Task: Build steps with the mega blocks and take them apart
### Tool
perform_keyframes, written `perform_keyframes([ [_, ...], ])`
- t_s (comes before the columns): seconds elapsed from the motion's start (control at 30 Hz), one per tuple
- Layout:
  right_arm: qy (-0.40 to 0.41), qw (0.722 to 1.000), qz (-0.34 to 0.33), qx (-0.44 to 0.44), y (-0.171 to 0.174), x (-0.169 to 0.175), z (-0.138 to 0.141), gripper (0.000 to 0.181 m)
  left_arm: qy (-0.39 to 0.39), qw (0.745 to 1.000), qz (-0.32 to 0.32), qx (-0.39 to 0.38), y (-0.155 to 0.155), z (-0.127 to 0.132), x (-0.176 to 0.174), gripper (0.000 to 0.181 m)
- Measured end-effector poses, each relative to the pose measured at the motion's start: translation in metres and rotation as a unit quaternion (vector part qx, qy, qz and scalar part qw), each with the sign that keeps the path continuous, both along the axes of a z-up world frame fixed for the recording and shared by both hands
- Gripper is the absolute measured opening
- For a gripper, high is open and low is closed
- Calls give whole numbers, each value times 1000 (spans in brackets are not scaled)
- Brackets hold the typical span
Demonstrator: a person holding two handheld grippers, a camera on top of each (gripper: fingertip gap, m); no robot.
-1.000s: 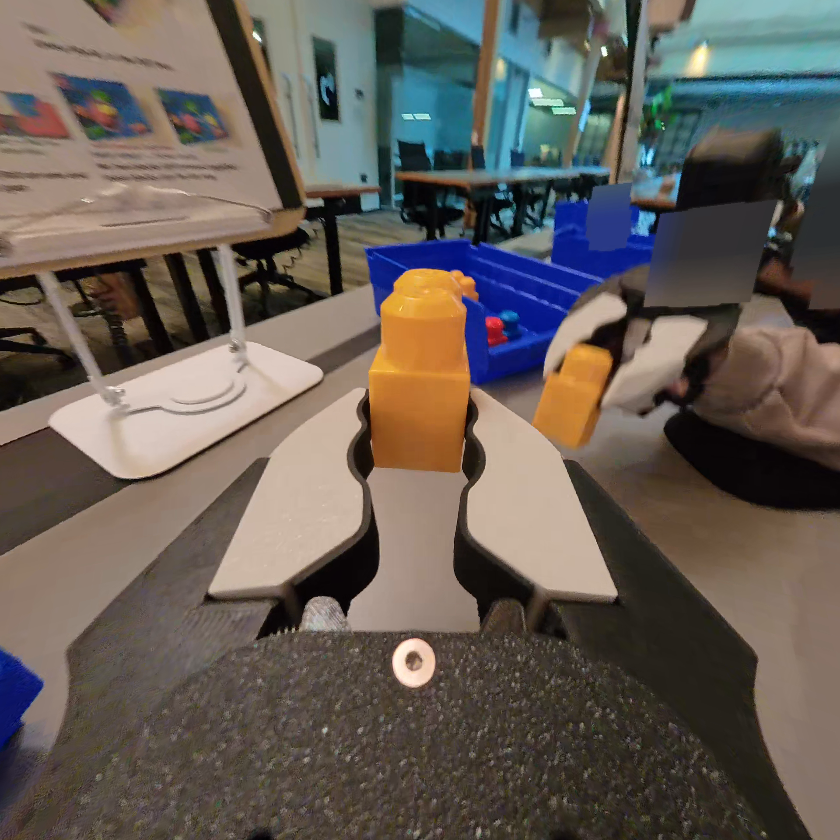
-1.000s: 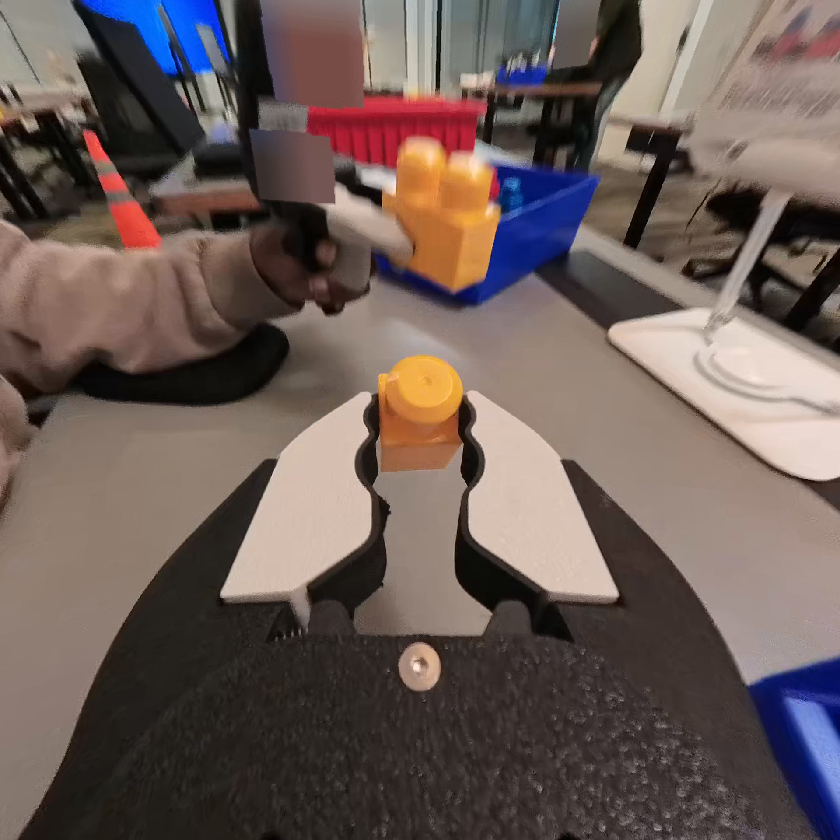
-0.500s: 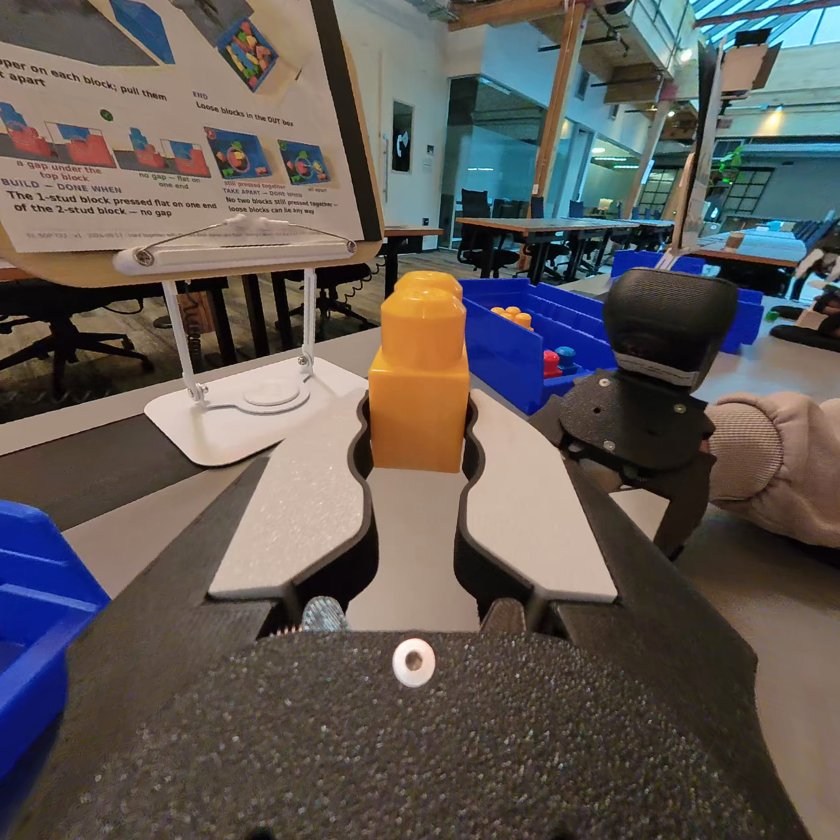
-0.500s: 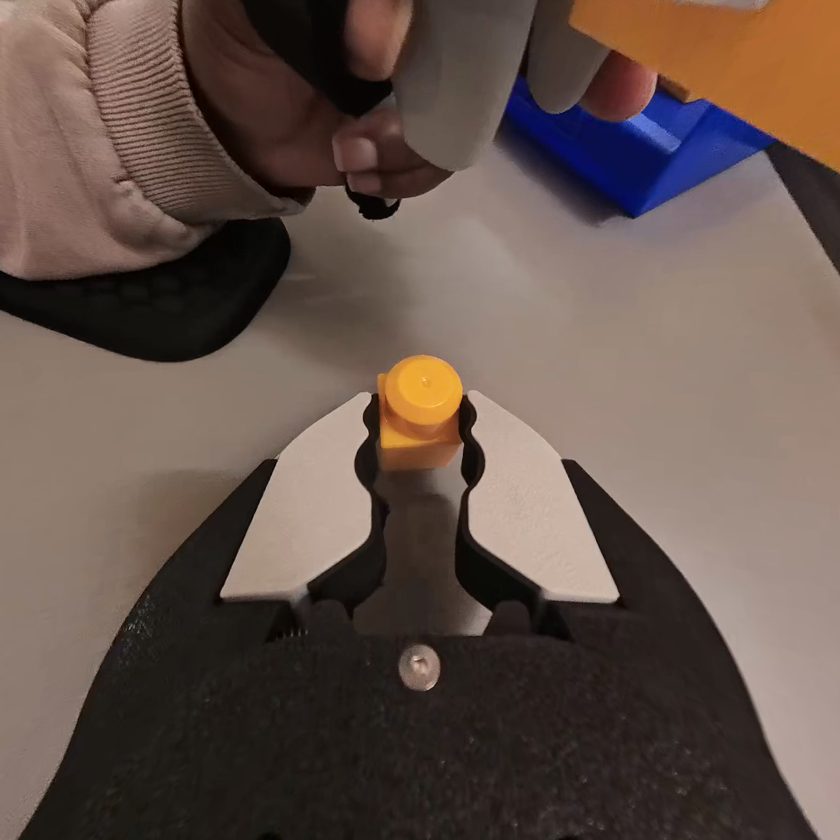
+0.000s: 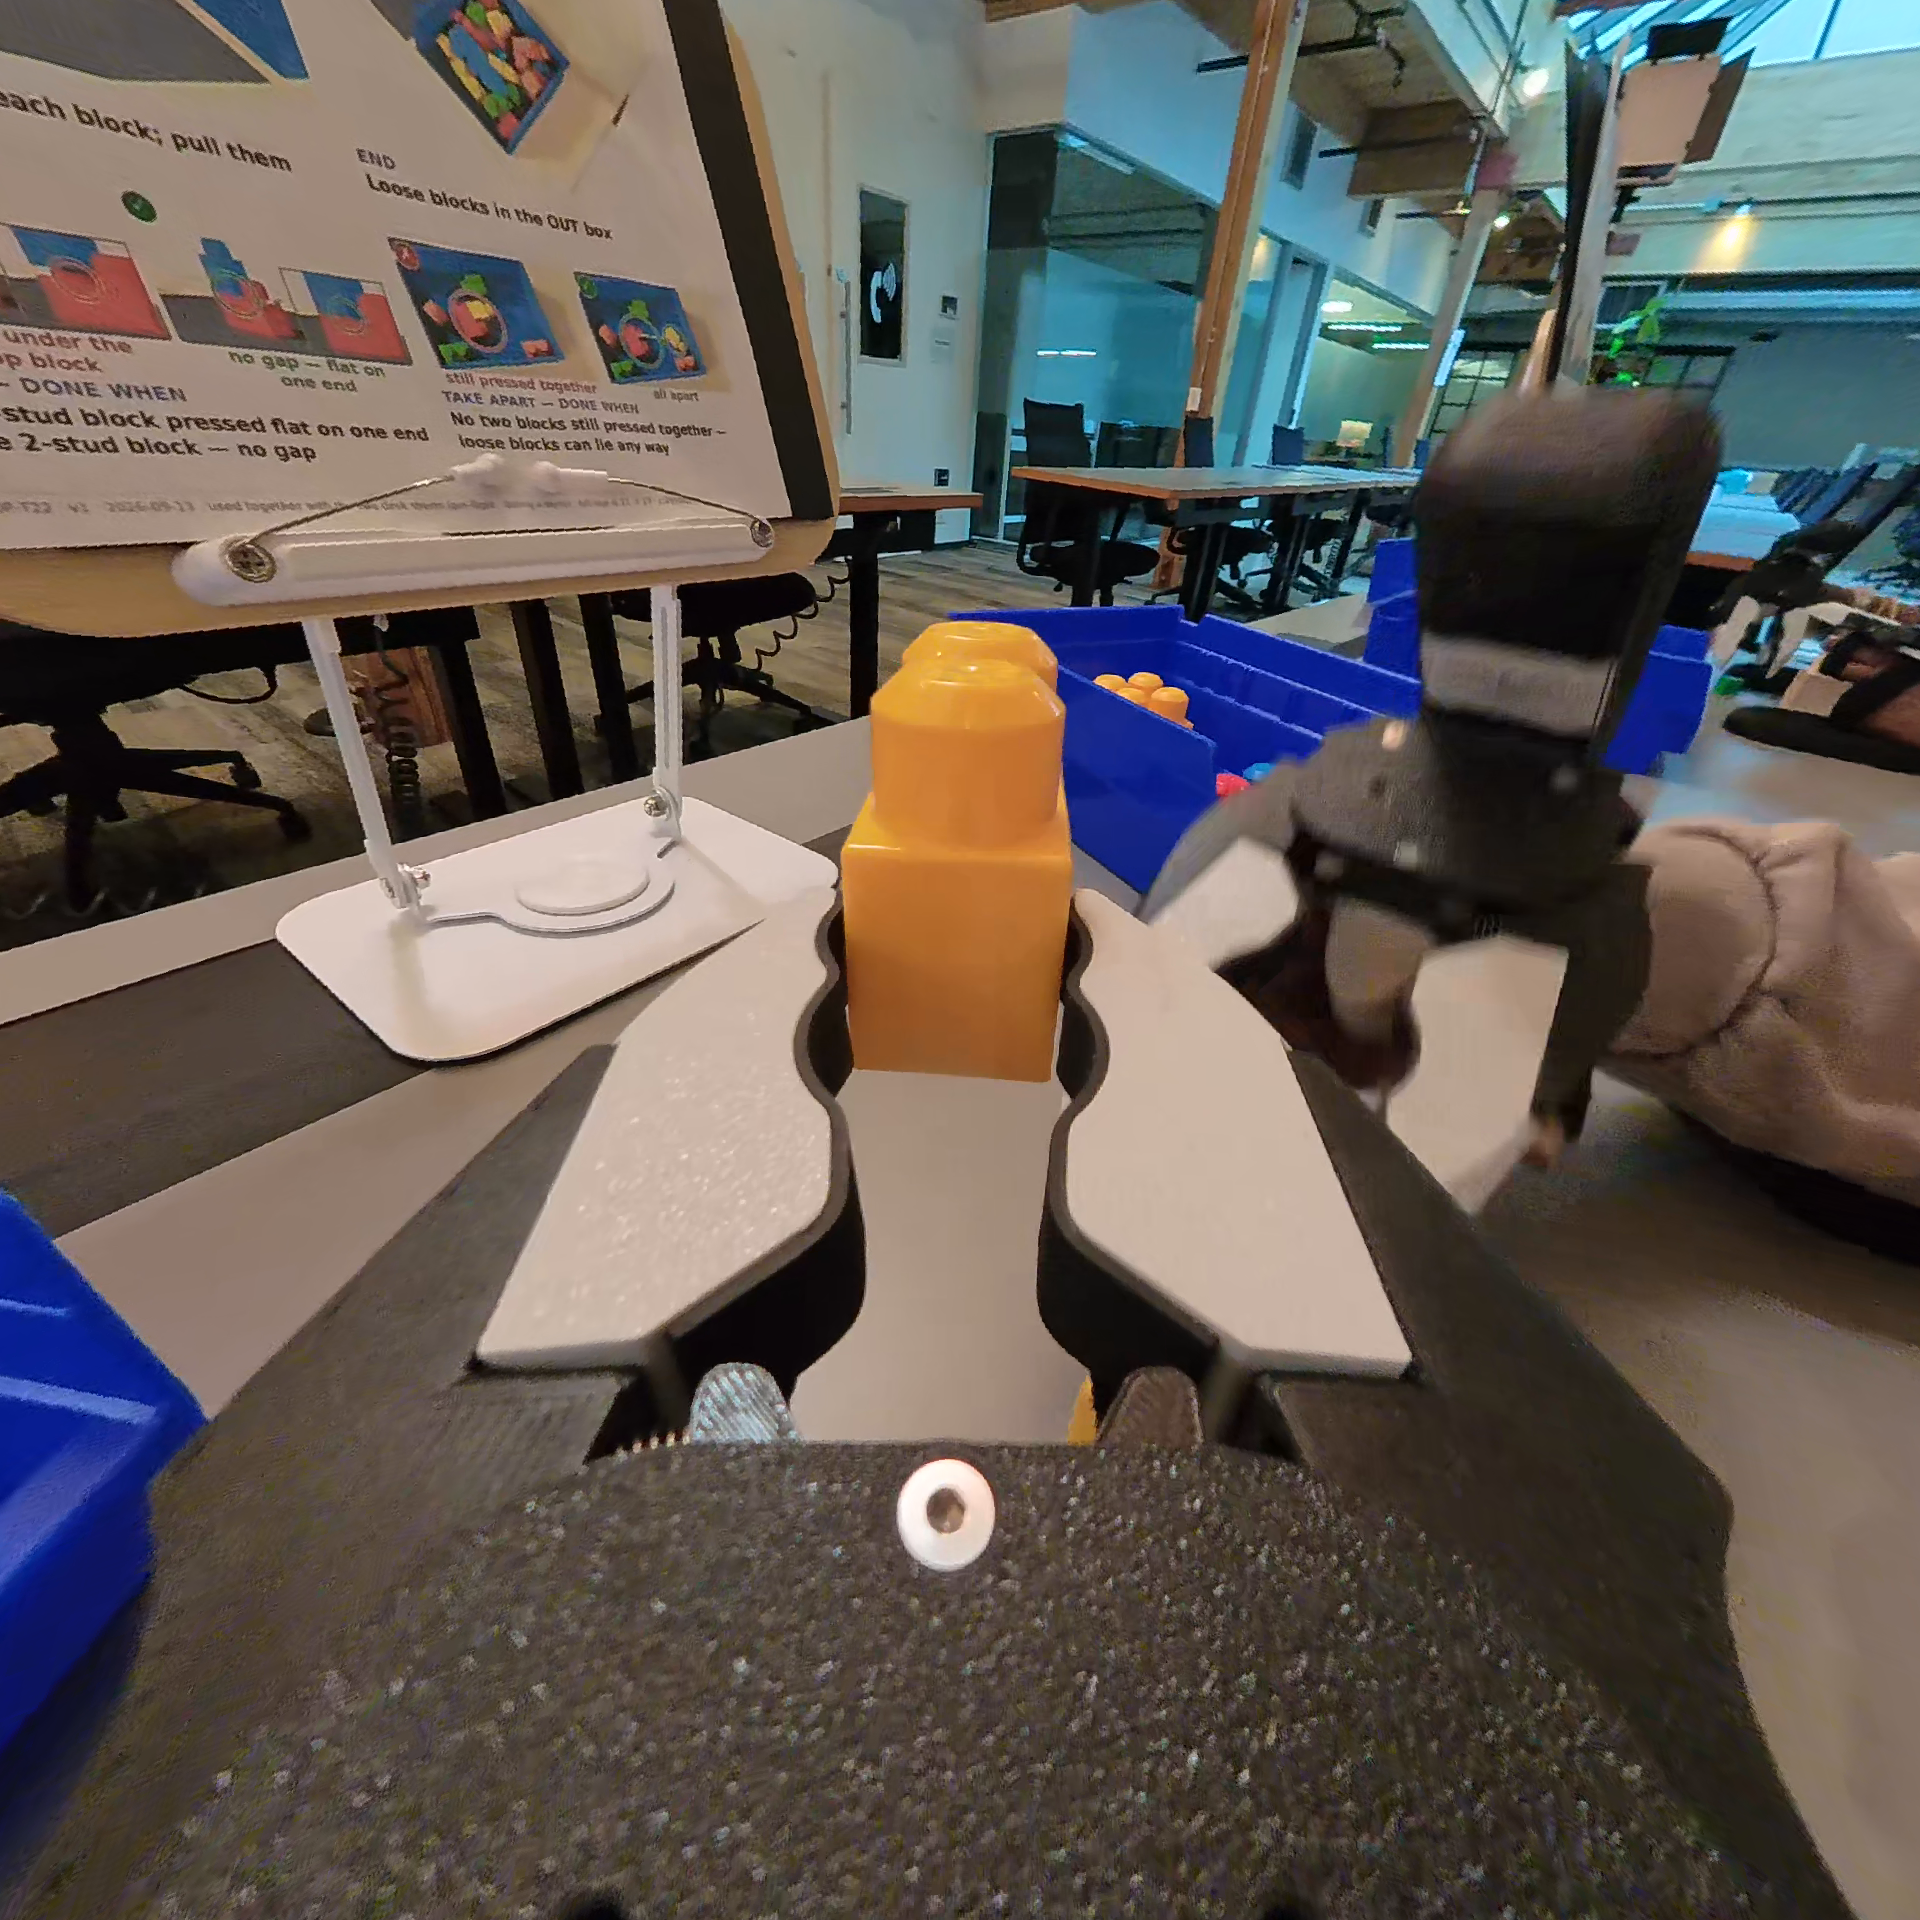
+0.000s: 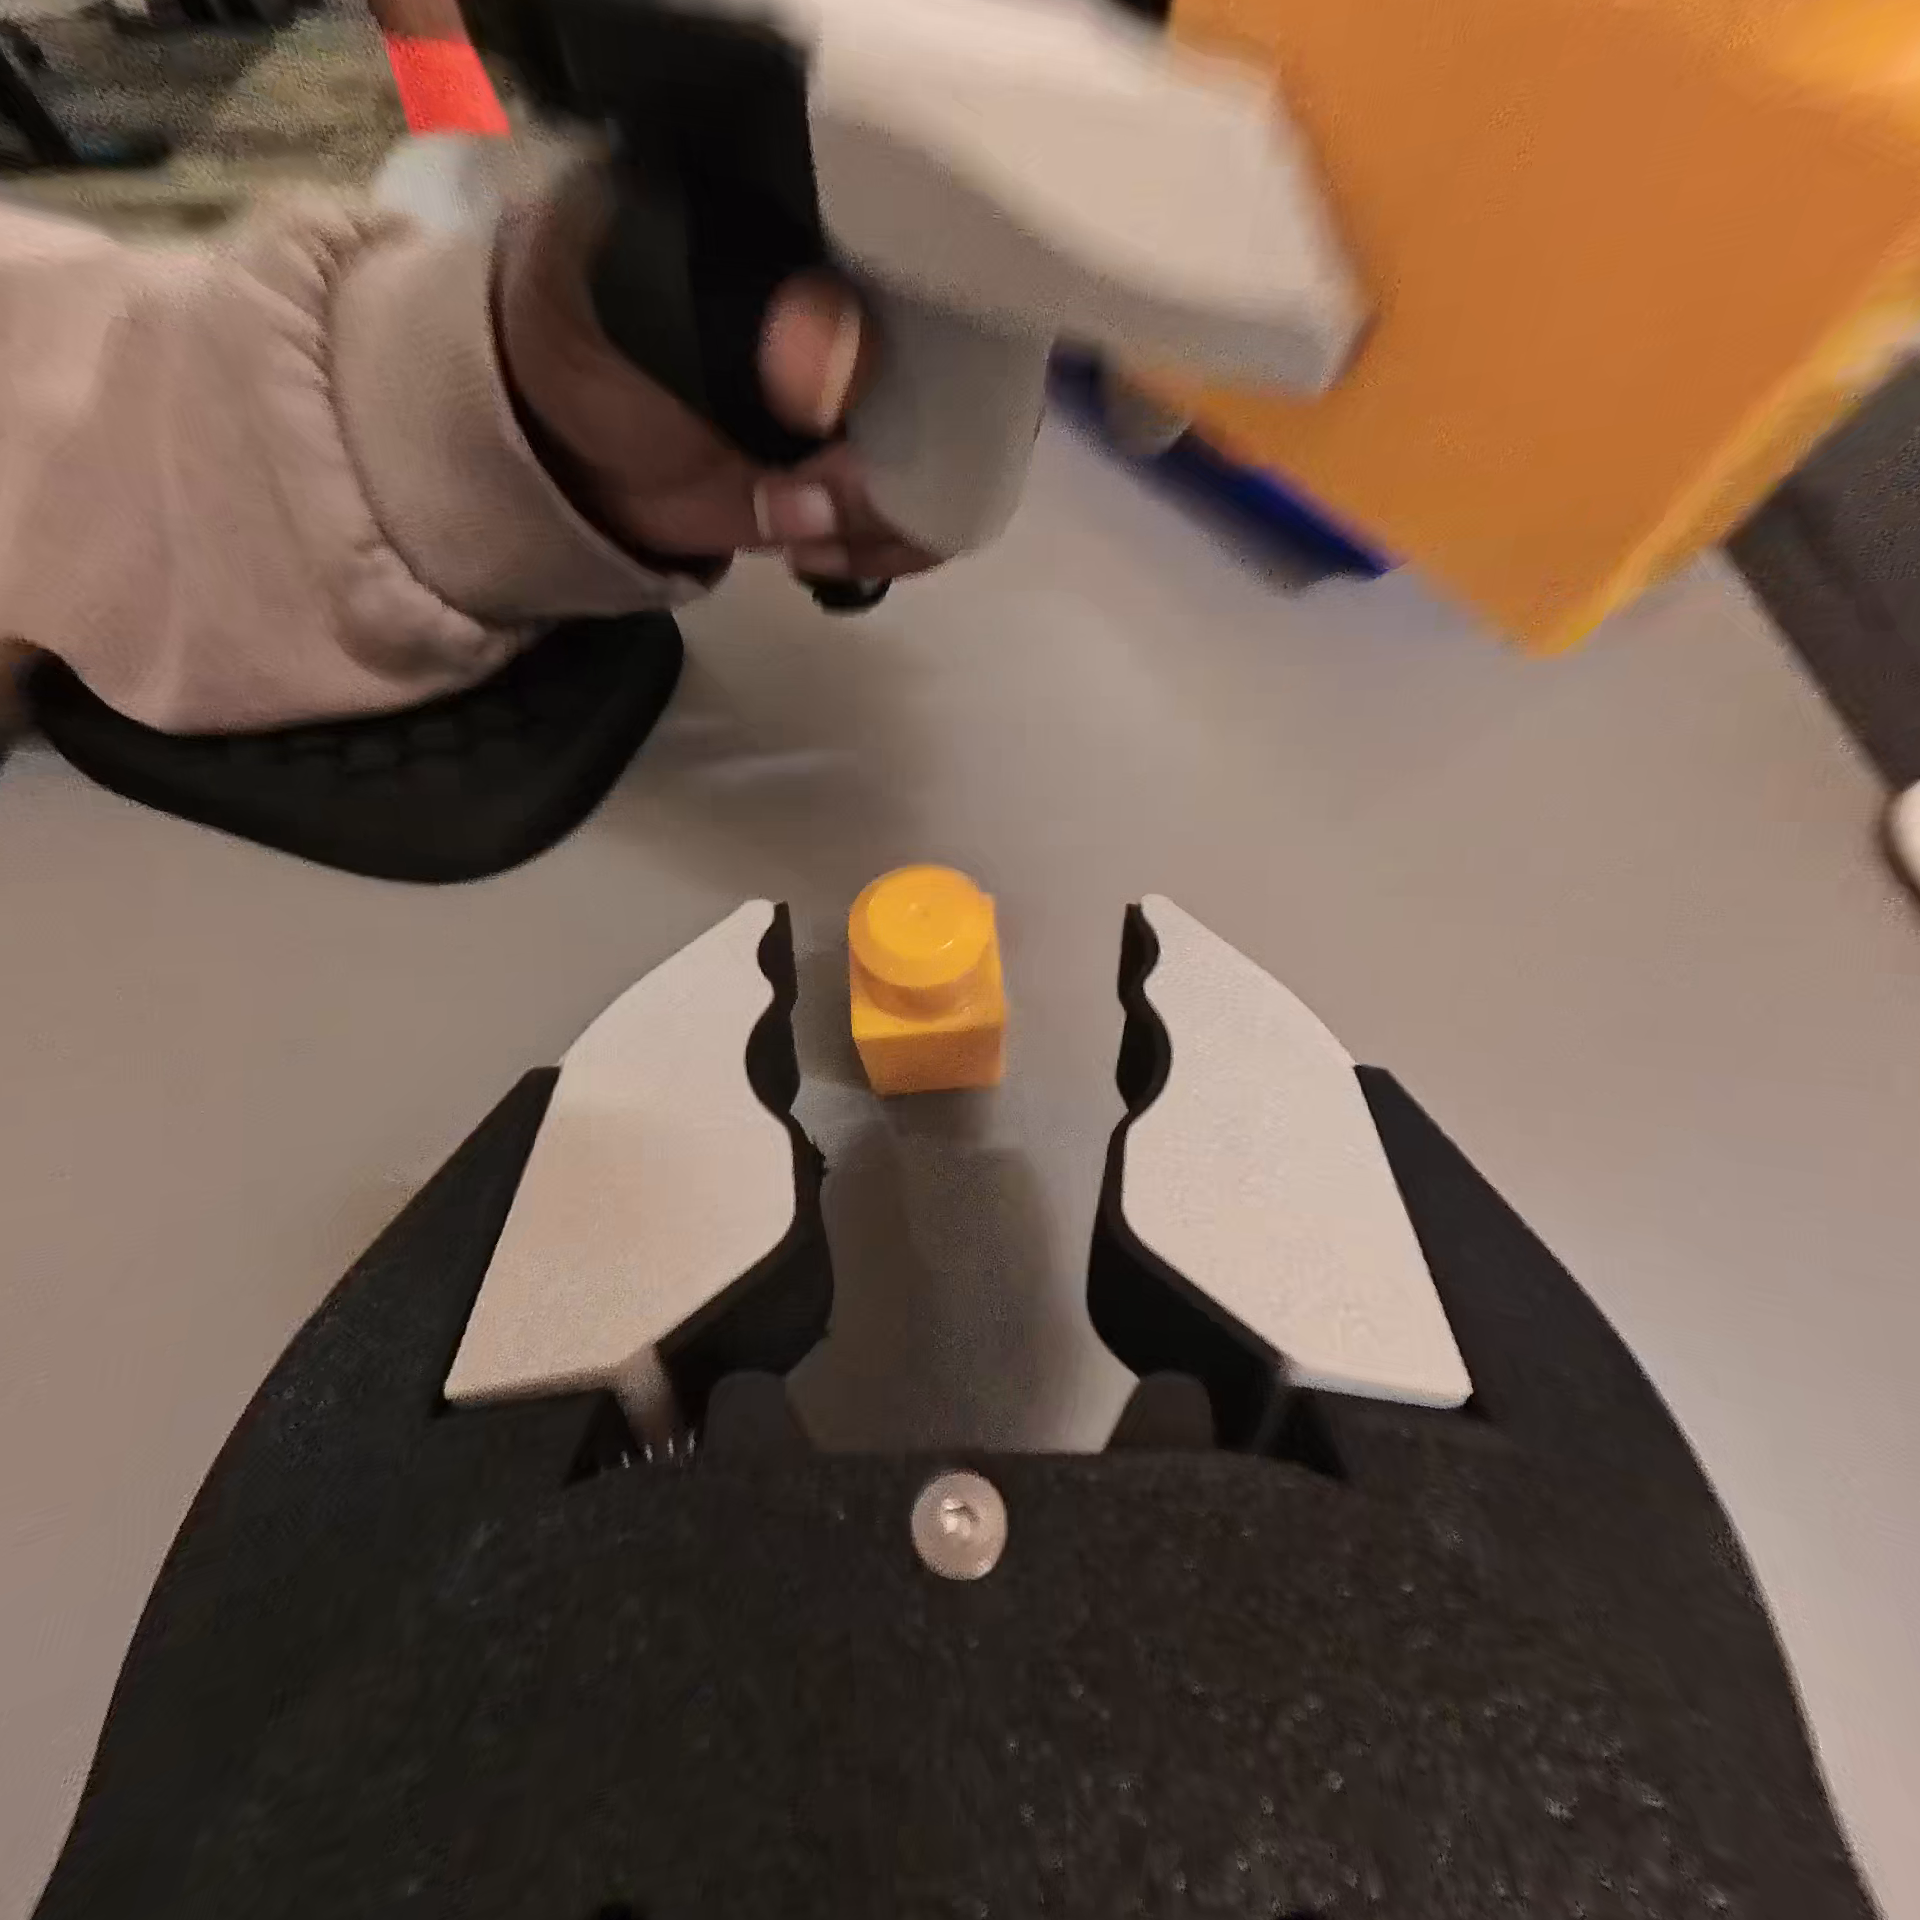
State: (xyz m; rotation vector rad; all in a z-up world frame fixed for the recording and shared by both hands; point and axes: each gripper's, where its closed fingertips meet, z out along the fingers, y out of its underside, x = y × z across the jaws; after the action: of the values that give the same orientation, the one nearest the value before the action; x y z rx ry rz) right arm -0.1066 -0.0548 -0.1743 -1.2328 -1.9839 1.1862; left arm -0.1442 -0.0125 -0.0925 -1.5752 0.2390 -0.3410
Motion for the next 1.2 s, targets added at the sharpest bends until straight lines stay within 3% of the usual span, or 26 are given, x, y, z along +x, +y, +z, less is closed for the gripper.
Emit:
perform_keyframes([
  [0.17, 77, 995, -53, 42, 45, 23, 75, 54, 19, 999, -48, -13, -3, -5, 19, 37],
  [0.27, 73, 993, -46, 82, 56, 40, 100, 51, 43, 993, -107, -20, -9, -10, 44, 37],
  [0.53, -13, 990, 42, 137, 20, 66, 87, 45, 89, 972, -215, -22, -28, -19, 101, 37],
  [0.6, -19, 988, 51, 142, 13, 70, 82, 33, 102, 970, -220, -26, -28, -23, 106, 37],
  [0.77, -26, 988, 50, 147, 11, 80, 84, 30, 93, 971, -219, 1, -29, -16, 113, 39],
  [0.83, -21, 987, 43, 156, 17, 84, 94, 30, 77, 977, -196, 13, -25, -9, 110, 55],
  [0.9, -19, 985, 18, 172, 38, 91, 108, 30, 68, 982, -176, 10, -20, -8, 103, 53],
  [0.97, -15, 983, -23, 183, 70, 102, 125, 30, 63, 986, -156, 18, -18, -6, 93, 34],
  [1.1, -56, 966, -138, 212, 171, 138, 141, 30, 60, 994, -85, 33, -9, -1, 66, 13],
  [1.2, -114, 946, -219, 209, 248, 174, 130, 30, 56, 996, -53, 45, -7, 5, 53, 0],
])
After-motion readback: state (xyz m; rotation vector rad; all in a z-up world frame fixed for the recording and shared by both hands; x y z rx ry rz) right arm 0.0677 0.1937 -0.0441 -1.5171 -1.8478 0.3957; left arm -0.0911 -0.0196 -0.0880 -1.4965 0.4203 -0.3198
